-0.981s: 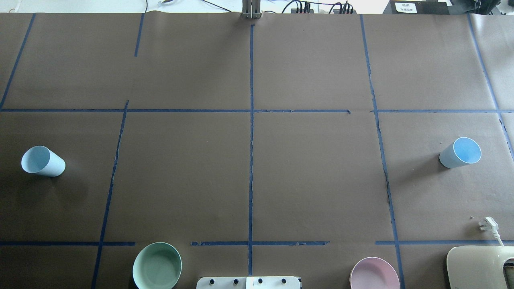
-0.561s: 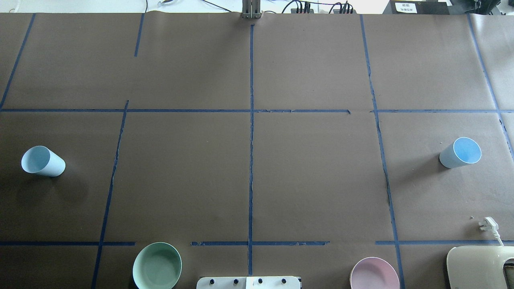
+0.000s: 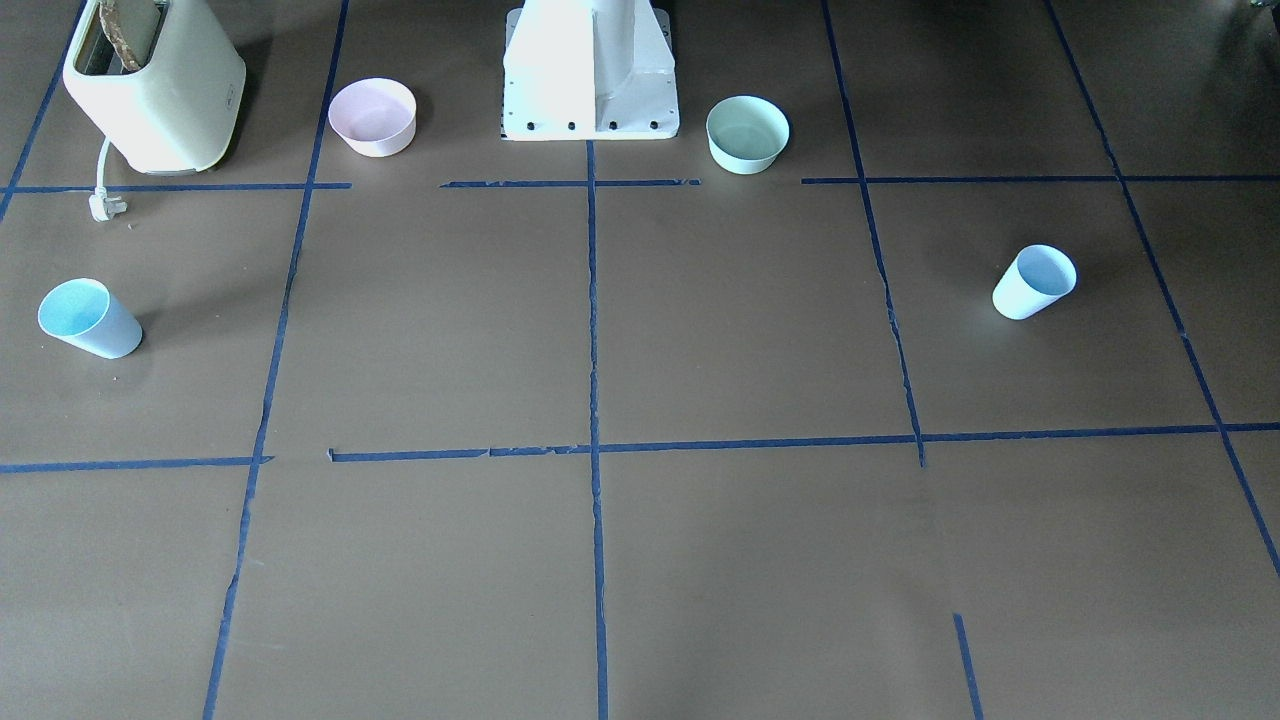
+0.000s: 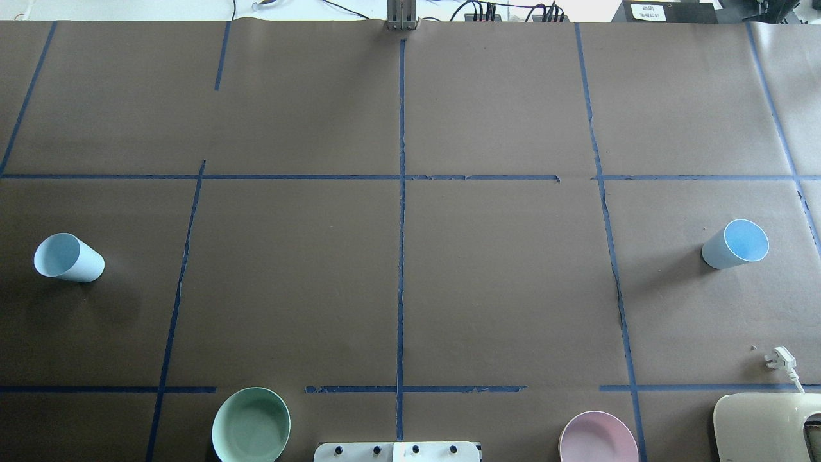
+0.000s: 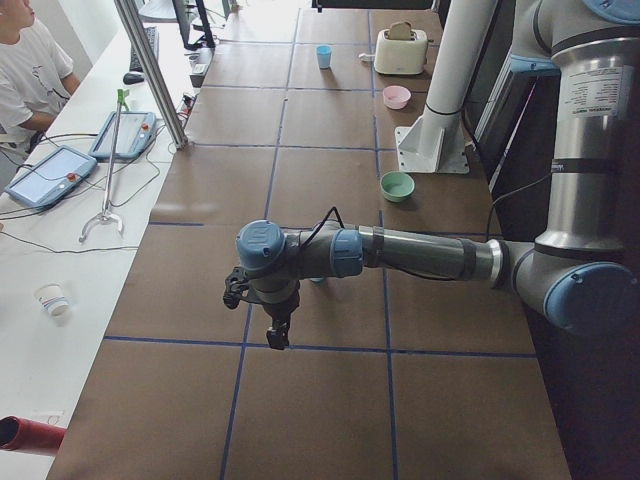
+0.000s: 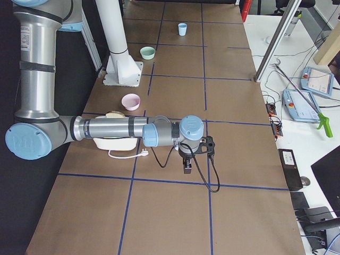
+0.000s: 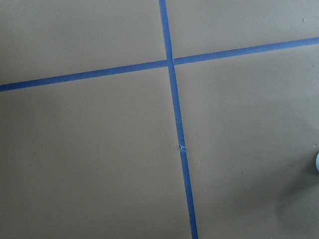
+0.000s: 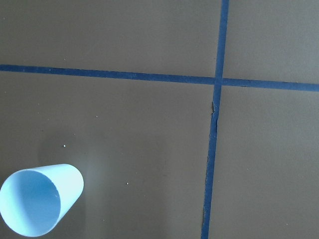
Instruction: Stack blue cups with both arms
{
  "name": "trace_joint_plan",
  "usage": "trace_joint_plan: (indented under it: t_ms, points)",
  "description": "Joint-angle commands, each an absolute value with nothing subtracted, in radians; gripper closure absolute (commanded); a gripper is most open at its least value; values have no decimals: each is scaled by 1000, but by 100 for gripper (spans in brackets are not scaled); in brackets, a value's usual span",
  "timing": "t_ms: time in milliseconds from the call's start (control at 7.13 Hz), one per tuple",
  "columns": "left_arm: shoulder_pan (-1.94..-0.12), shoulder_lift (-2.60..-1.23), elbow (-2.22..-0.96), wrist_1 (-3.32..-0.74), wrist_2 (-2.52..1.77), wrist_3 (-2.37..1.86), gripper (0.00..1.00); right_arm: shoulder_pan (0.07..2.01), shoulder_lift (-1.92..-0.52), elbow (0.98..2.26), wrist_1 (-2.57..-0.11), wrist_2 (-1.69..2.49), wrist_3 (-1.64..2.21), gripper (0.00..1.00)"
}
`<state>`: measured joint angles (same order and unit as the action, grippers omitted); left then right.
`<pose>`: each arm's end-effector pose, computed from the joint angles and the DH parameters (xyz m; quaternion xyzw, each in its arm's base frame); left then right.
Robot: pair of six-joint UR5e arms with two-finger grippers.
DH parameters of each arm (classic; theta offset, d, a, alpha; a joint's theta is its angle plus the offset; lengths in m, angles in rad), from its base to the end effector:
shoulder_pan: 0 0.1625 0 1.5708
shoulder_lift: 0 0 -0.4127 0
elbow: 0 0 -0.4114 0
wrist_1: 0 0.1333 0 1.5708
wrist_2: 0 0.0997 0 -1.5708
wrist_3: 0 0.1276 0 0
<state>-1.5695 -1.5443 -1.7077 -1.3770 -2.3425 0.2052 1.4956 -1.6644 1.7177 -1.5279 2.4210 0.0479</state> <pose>-0.0437 -0.4898 0.6292 -0.0002 0.3780 0.0798 0.9224 0.0013 -0.4810 0.6257 0.0184 -0.4138 -0.0322 0.9096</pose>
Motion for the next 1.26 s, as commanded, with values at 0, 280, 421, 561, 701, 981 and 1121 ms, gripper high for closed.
trace_joint_plan:
  t_ms: [0,280,421,561,701,981,1121]
  points:
    - [-1569,-1526,-1721,-1382,-2368,210,0,1496,-1664,1718,-1529,2424,52,0]
    - [-1524,-1519,-1727,-1461,-2382,44,0,1491,-1664,1717,-1529,2424,54,0]
    - [-1467,-1510,-1724,-1532,-2378,-62,0,1485,-1663,1707,-1529,2421,49,0]
    - [-1401,-1506,-1735,-1608,-2381,-238,0,1485,-1664,1700,-1481,2422,48,0]
    - [-1337,-1491,-1736,-1709,-2379,-385,0,1485,-1672,1695,-1442,2424,55,0]
    - [-1185,-1444,-1736,-1968,-2362,-676,0,1465,-1674,1695,-1418,2421,48,0]
    - [-1136,-1434,-1738,-2009,-2338,-731,0,1460,-1675,1694,-1381,2418,45,0]
